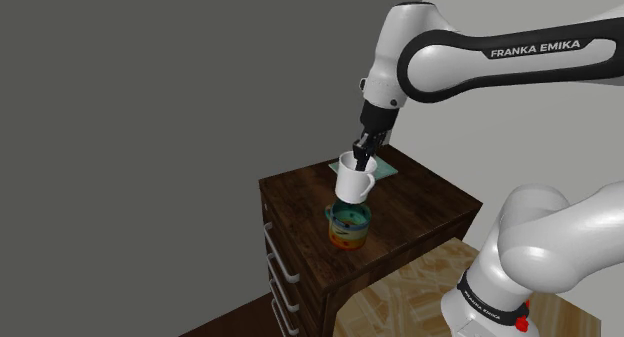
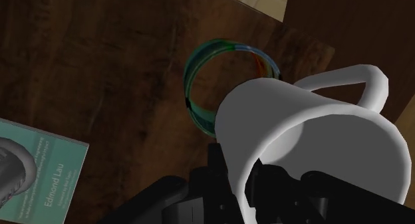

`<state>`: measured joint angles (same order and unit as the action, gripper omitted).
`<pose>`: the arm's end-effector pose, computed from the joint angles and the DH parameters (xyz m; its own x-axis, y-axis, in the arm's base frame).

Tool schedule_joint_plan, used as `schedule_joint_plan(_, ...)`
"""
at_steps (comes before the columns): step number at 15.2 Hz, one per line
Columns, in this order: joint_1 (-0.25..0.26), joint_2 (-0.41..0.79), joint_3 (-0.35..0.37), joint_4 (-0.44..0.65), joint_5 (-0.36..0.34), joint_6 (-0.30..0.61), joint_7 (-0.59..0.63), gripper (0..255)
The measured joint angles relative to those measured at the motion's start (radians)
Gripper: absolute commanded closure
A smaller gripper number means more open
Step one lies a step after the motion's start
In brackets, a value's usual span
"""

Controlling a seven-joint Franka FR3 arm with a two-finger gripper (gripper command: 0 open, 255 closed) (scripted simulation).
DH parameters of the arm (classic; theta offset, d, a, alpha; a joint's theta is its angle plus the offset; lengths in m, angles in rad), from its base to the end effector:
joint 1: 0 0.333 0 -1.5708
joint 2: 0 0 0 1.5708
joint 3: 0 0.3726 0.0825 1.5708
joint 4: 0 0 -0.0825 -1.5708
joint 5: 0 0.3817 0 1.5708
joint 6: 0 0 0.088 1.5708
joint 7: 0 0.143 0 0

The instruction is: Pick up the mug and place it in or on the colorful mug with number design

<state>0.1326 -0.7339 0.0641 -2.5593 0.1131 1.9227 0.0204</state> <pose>0.2953 0.0737 0.5145 0.9878 0.1239 0.0942 0.1306 -0.9891 -0.0684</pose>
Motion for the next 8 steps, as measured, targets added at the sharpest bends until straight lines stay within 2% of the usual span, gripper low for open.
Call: schedule_joint_plan(8, 0.003, 0.017, 0.006, -0.095, 0.008, 0.112, -0.007, 255)
